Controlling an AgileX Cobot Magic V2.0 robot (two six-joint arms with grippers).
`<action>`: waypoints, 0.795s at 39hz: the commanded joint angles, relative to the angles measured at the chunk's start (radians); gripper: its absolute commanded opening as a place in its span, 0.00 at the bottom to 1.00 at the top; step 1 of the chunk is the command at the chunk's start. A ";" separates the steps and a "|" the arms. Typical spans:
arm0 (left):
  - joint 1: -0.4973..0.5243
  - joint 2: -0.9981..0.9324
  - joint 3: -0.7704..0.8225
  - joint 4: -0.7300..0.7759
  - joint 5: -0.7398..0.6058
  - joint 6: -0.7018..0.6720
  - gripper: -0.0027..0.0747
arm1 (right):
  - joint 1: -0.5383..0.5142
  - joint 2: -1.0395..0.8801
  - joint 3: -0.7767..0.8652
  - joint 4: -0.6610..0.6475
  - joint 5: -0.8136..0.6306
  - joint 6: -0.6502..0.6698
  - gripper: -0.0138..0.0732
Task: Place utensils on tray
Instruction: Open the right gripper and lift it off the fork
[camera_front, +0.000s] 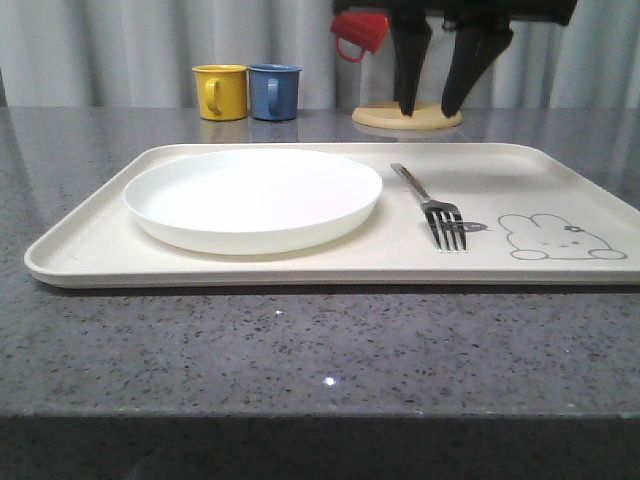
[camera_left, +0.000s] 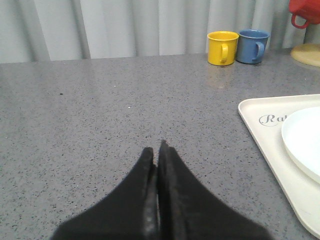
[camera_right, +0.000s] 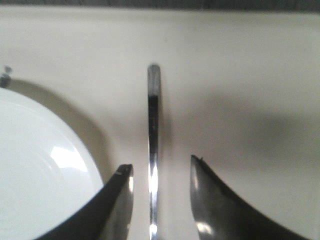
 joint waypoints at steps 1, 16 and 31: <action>-0.005 0.009 -0.029 -0.002 -0.081 -0.001 0.01 | -0.022 -0.064 -0.069 -0.006 0.114 -0.071 0.52; -0.005 0.009 -0.029 -0.002 -0.081 -0.001 0.01 | -0.178 -0.194 0.112 0.064 0.116 -0.278 0.63; -0.005 0.009 -0.029 -0.002 -0.081 -0.001 0.01 | -0.470 -0.346 0.336 0.023 0.115 -0.407 0.64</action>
